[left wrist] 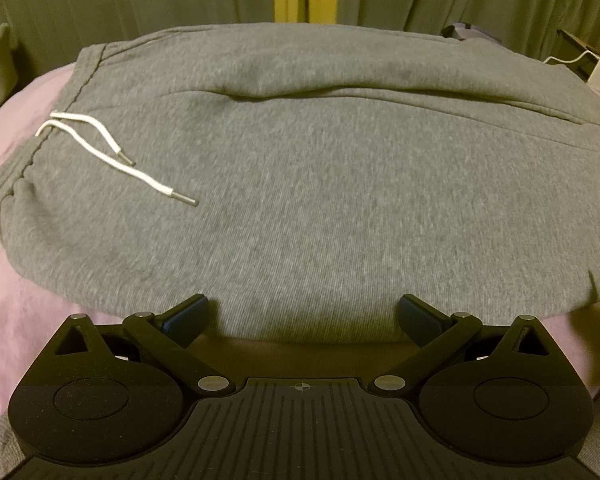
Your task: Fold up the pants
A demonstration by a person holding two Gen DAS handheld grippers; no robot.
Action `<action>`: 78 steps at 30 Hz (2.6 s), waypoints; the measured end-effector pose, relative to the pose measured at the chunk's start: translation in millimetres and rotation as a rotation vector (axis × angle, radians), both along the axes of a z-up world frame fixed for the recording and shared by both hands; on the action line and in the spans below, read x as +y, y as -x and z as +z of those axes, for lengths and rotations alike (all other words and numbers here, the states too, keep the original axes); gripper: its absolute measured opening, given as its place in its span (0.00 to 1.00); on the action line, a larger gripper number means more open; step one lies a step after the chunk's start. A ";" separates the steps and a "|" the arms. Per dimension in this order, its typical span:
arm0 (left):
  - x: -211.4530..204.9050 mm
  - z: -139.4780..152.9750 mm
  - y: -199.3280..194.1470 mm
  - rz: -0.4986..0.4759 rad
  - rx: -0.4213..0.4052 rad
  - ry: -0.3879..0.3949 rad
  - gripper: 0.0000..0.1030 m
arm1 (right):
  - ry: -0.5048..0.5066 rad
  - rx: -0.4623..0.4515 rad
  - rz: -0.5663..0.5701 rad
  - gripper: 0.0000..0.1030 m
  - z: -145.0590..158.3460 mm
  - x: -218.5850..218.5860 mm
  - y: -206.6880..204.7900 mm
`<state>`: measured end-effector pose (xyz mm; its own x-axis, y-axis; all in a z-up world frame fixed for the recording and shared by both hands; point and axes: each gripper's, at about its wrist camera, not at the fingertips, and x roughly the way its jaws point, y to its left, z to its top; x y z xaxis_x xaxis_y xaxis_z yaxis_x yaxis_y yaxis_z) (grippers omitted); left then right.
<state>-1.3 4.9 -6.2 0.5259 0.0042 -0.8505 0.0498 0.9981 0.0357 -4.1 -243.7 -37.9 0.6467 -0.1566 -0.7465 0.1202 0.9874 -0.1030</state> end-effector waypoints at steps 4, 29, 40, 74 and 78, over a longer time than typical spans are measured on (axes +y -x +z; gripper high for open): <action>0.1 0.1 -0.3 0.000 0.001 0.001 1.00 | -0.001 0.001 0.001 0.96 0.0 -0.1 0.2; 0.3 -0.2 0.4 0.001 0.003 0.002 1.00 | 0.002 0.003 0.002 0.96 0.7 -0.3 -0.1; -0.3 -1.7 1.3 0.002 0.012 0.002 1.00 | -0.003 0.006 0.002 0.96 1.3 -1.0 -0.2; 3.0 5.3 -3.4 0.017 0.009 0.042 1.00 | -0.096 0.106 -0.010 0.96 -6.4 -7.1 -16.7; 14.4 16.0 -6.0 0.067 -0.024 0.085 1.00 | -0.202 0.155 -0.020 0.96 -10.7 -18.0 -32.6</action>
<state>4.7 19.3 9.8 0.5469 -0.0319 -0.8366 -0.0173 0.9986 -0.0494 28.5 -261.7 -48.6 0.5200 -0.0057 -0.8541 0.1384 0.9873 0.0776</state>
